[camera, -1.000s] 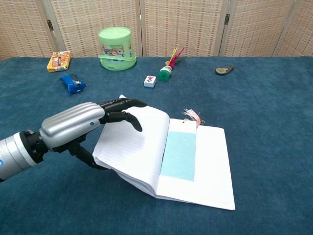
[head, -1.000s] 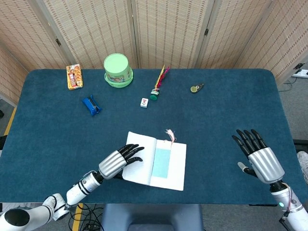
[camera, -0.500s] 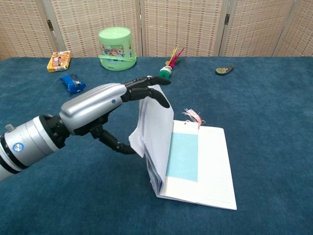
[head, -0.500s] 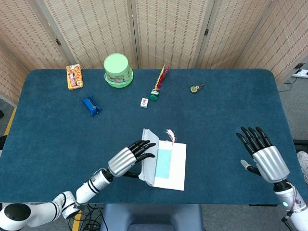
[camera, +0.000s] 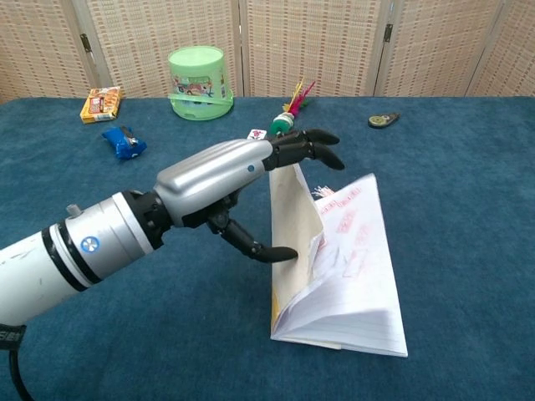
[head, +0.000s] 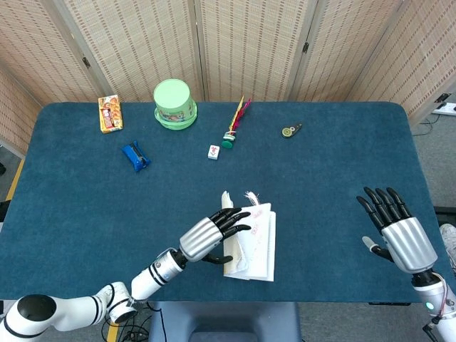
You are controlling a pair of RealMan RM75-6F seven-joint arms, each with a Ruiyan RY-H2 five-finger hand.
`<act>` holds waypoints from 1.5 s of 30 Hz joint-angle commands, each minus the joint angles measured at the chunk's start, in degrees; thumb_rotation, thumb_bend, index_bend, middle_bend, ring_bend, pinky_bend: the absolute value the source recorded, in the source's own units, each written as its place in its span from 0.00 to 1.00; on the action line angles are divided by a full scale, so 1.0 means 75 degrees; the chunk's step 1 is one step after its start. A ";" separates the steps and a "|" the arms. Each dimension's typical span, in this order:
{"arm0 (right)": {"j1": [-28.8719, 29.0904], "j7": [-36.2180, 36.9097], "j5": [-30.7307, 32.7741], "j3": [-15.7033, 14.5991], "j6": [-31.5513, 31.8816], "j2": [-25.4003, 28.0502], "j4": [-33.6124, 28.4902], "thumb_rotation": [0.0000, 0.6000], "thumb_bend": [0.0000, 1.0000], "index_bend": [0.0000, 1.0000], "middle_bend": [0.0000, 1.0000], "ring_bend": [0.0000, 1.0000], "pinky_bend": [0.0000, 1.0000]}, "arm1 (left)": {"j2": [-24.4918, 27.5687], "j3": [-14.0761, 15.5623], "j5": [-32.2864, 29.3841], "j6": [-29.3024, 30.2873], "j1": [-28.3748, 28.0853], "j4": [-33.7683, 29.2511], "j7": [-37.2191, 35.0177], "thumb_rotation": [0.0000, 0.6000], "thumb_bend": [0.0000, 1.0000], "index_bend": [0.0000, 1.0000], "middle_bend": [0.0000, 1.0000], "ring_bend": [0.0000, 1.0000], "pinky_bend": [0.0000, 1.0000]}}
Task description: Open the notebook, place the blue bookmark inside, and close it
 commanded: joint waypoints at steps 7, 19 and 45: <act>-0.0023 0.0090 -0.0011 0.0031 0.0039 -0.0010 0.0067 1.00 0.15 0.00 0.01 0.00 0.00 | -0.0348 0.0103 -0.0201 -0.0659 -0.0185 -0.0056 0.0348 1.00 0.23 0.16 0.08 0.05 0.15; -0.0122 0.0213 0.0011 0.0041 0.0139 0.0007 0.0169 1.00 0.15 0.00 0.01 0.00 0.00 | -0.0496 -0.0449 -0.0499 -0.0827 -0.0465 -0.0681 0.0595 1.00 0.23 0.15 0.07 0.05 0.15; -0.0179 0.0553 0.0072 -0.0100 -0.0159 0.0177 0.0168 1.00 0.24 0.00 0.01 0.00 0.14 | 0.1587 -0.0557 -0.2165 -0.0801 0.0667 -0.2185 0.1831 1.00 0.23 0.15 0.07 0.05 0.15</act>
